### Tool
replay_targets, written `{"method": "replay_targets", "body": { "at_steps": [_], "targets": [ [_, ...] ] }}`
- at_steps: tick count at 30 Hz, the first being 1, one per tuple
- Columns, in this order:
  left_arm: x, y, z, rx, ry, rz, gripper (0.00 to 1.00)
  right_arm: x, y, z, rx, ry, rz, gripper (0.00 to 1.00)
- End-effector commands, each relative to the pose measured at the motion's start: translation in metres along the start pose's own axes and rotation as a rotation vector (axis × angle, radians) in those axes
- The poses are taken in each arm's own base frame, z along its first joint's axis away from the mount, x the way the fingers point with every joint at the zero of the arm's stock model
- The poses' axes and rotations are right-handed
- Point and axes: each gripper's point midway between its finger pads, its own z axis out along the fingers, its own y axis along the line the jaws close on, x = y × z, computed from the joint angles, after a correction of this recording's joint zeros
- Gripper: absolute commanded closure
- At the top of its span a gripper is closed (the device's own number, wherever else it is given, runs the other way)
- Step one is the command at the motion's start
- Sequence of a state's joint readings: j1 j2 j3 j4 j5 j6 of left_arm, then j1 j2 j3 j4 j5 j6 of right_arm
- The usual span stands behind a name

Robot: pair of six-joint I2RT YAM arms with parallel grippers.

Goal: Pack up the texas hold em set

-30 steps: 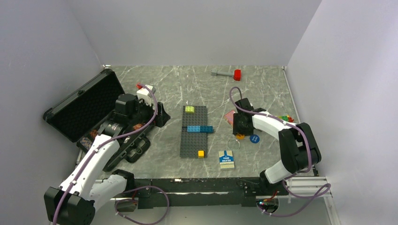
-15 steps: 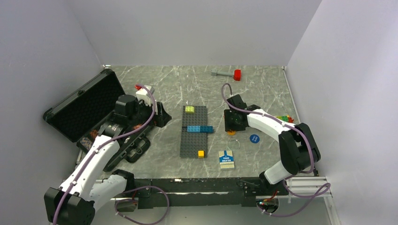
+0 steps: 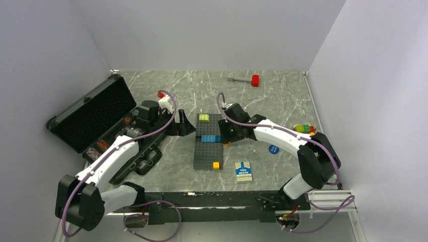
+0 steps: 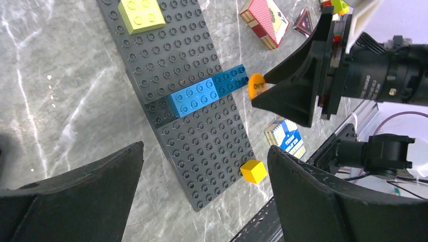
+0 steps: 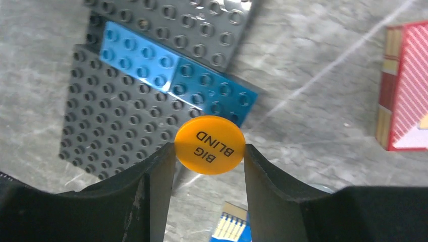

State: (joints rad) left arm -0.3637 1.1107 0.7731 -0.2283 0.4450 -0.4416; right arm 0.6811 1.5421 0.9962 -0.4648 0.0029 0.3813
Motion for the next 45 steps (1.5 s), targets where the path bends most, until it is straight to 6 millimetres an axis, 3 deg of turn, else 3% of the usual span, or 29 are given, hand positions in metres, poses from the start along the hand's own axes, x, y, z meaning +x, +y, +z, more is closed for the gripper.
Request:
{"method": "replay_targets", "body": {
  "at_steps": [1, 7, 13, 33, 45],
  "targets": [
    [-0.012, -0.019, 0.009, 0.094, -0.011, -0.027, 0.05, -0.022, 0.041, -0.003, -0.126, -0.067, -0.094, 0.65],
    [0.002, -0.008, 0.027, 0.08, 0.086, -0.058, 0.1, -0.028, 0.071, -0.005, -0.185, -0.111, -0.183, 0.66],
    [0.012, -0.01, 0.039, 0.129, 0.148, -0.091, 0.14, -0.029, 0.086, -0.006, -0.223, -0.122, -0.221, 0.66],
    [0.043, -0.024, 0.057, 0.249, 0.307, -0.153, 0.25, -0.032, 0.112, -0.024, -0.282, -0.184, -0.319, 0.67],
    [0.053, -0.039, 0.066, 0.3, 0.358, -0.164, 0.4, -0.031, 0.114, -0.027, -0.263, -0.209, -0.352, 0.67]
  ]
}}
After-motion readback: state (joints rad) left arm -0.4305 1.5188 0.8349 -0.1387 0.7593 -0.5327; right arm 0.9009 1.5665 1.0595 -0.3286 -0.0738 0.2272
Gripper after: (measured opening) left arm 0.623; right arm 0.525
